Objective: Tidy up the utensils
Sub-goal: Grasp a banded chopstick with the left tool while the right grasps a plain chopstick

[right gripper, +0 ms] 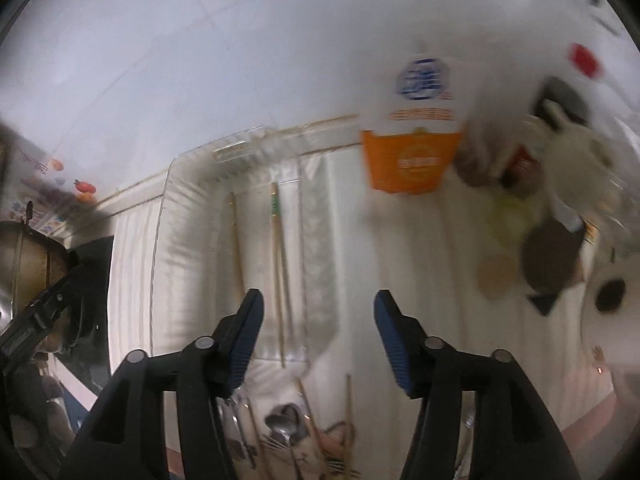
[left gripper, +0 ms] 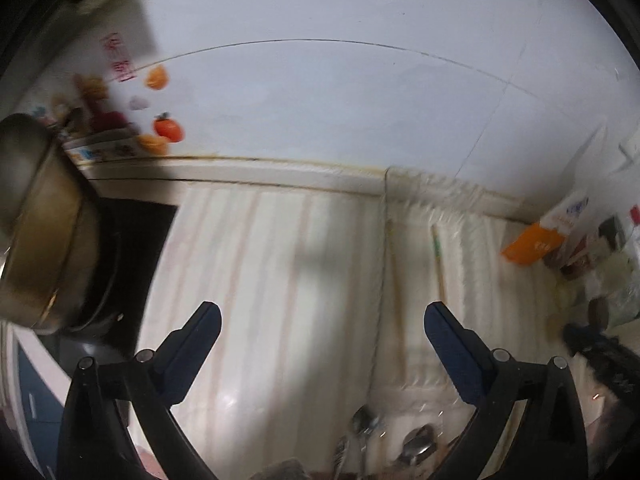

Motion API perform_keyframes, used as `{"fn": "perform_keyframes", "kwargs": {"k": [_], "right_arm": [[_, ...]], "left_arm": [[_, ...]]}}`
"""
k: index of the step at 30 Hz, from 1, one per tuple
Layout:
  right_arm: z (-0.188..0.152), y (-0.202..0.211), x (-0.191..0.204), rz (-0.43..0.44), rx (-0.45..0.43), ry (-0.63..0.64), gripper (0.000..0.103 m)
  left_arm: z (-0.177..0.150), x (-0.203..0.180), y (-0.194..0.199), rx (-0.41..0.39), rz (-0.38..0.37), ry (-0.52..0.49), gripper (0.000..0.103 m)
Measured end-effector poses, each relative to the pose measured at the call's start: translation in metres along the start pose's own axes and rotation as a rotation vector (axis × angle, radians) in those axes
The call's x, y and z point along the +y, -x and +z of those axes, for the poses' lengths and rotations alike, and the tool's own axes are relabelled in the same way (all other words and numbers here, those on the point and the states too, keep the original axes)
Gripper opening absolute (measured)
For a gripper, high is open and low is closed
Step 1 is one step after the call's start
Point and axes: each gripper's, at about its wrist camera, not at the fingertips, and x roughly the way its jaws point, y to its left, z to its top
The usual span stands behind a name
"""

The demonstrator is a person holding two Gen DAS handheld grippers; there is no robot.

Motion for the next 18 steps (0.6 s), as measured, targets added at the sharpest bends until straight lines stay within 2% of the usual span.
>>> {"fn": "perform_keyframes", "kwargs": {"k": [2, 4, 6, 7, 8, 9, 10, 11, 12, 13, 15, 18], "right_arm": [[-0.021, 0.009, -0.012, -0.018, -0.009, -0.008, 0.066], [-0.045, 0.009, -0.025, 0.003, 0.021, -0.033, 0.065], [-0.067, 0.004, -0.039, 0.001, 0.056, -0.052, 0.050], [-0.081, 0.000, -0.047, -0.008, 0.078, -0.062, 0.034], [-0.093, -0.005, -0.055, -0.009, 0.096, -0.079, 0.027], [-0.105, -0.011, -0.060, -0.008, 0.118, -0.092, 0.024], [-0.114, -0.016, -0.065, -0.010, 0.141, -0.101, 0.023], [-0.124, -0.022, -0.071, -0.011, 0.165, -0.113, 0.022], [-0.131, -0.026, -0.075, -0.009, 0.181, -0.116, 0.022], [-0.138, -0.029, -0.076, -0.012, 0.199, -0.114, 0.022], [-0.148, -0.034, -0.078, -0.018, 0.220, -0.103, 0.022], [-0.159, -0.040, -0.076, -0.012, 0.242, -0.082, 0.022]], "left_arm": [[-0.020, -0.001, 0.005, 0.000, 0.026, -0.016, 0.103], [-0.048, -0.003, 0.005, 0.021, 0.032, -0.030, 0.103], [-0.079, -0.010, -0.003, 0.085, 0.013, -0.031, 0.103], [-0.095, -0.014, -0.009, 0.128, -0.016, -0.036, 0.102], [-0.109, -0.019, -0.016, 0.169, -0.041, -0.046, 0.101], [-0.126, -0.025, -0.025, 0.214, -0.066, -0.059, 0.093], [-0.141, -0.031, -0.033, 0.255, -0.083, -0.076, 0.079], [-0.155, -0.037, -0.042, 0.298, -0.096, -0.096, 0.073], [-0.168, -0.043, -0.052, 0.345, -0.117, -0.105, 0.059], [-0.179, -0.048, -0.061, 0.385, -0.134, -0.107, 0.041], [-0.194, -0.055, -0.078, 0.451, -0.148, -0.110, 0.031], [-0.204, -0.061, -0.092, 0.490, -0.149, -0.107, 0.031]]}}
